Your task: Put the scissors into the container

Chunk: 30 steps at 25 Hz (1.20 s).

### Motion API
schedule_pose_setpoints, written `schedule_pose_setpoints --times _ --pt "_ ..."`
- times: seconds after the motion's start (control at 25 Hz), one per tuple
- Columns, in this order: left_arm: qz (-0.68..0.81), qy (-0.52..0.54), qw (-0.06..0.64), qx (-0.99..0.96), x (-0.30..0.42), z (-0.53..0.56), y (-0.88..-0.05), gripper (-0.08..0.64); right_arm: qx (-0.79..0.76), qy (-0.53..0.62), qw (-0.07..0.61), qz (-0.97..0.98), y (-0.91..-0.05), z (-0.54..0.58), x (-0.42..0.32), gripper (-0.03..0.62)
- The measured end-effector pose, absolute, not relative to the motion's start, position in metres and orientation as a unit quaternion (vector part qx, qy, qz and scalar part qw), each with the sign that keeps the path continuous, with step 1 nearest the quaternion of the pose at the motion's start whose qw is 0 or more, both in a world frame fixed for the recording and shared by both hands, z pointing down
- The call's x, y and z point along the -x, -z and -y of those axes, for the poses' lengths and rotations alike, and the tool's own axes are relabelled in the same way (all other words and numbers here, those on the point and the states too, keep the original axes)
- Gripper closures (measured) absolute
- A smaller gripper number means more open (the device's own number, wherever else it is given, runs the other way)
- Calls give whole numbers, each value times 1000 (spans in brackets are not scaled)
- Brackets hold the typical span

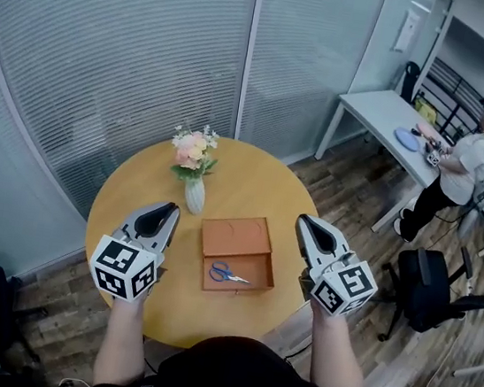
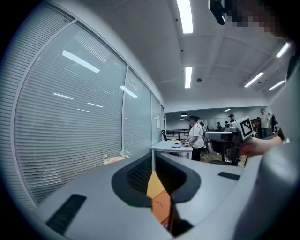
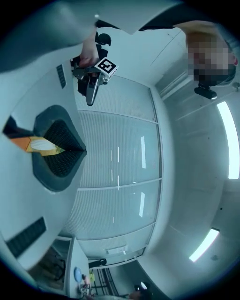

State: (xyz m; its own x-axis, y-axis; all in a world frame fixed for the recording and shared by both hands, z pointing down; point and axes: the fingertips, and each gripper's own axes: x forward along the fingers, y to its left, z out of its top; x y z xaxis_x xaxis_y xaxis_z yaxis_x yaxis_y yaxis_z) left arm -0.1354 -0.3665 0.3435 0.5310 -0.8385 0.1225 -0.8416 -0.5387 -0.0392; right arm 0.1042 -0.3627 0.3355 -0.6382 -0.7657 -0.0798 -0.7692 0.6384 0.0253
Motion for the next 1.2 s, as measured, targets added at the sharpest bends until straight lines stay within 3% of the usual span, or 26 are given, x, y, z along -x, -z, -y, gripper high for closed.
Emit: schedule_pose_setpoints --times 1.2 --pt "494 -74 27 -866 131 364 -359 523 404 -49 19 -913 -341 358 -96 557"
